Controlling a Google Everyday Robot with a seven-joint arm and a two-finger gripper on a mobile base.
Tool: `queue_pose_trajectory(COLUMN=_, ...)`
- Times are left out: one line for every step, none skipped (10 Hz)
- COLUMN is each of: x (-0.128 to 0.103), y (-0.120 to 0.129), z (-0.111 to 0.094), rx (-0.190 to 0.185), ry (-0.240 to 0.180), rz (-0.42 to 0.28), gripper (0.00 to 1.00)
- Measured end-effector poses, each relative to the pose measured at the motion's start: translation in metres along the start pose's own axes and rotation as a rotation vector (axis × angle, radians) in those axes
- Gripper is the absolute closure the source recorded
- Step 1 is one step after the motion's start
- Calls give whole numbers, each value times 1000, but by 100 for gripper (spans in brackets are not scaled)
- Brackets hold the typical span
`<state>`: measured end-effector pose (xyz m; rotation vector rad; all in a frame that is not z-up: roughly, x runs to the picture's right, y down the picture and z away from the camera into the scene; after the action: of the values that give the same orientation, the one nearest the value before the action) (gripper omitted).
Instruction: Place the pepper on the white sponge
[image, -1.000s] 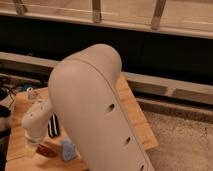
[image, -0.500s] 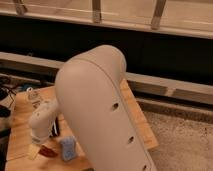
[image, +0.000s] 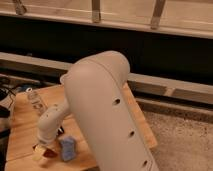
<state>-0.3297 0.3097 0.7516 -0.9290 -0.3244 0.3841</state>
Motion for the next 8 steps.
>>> queue_pose_trajectory(x=1, y=-2, z=-4, rx=4, ry=1, rz=3, gripper=49)
queue_pose_trajectory(x=1, y=-3, z=-6, rx=6, ry=2, rz=5, gripper=59)
queue_pose_trajectory(x=3, y=-2, z=-7, rx=4, ry=6, rz=6, gripper=71)
queue_pose_trajectory(x=4, y=-2, z=-6, rx=3, ry=12, rz=5, gripper=80)
queue_pose_trajectory(x=4, y=0, z=-5, rx=1, ry=12, rz=3, gripper=88)
queue_pose_trajectory(x=2, y=-1, z=-1, rx=2, ry=7, rz=-4, gripper=98)
queue_pose_trajectory(x=0, y=0, z=3, rx=3, ry=2, rz=-10, gripper=100)
queue_pose_trajectory(x=-3, y=0, z=6, rx=3, ry=-1, rz=-16, gripper=100)
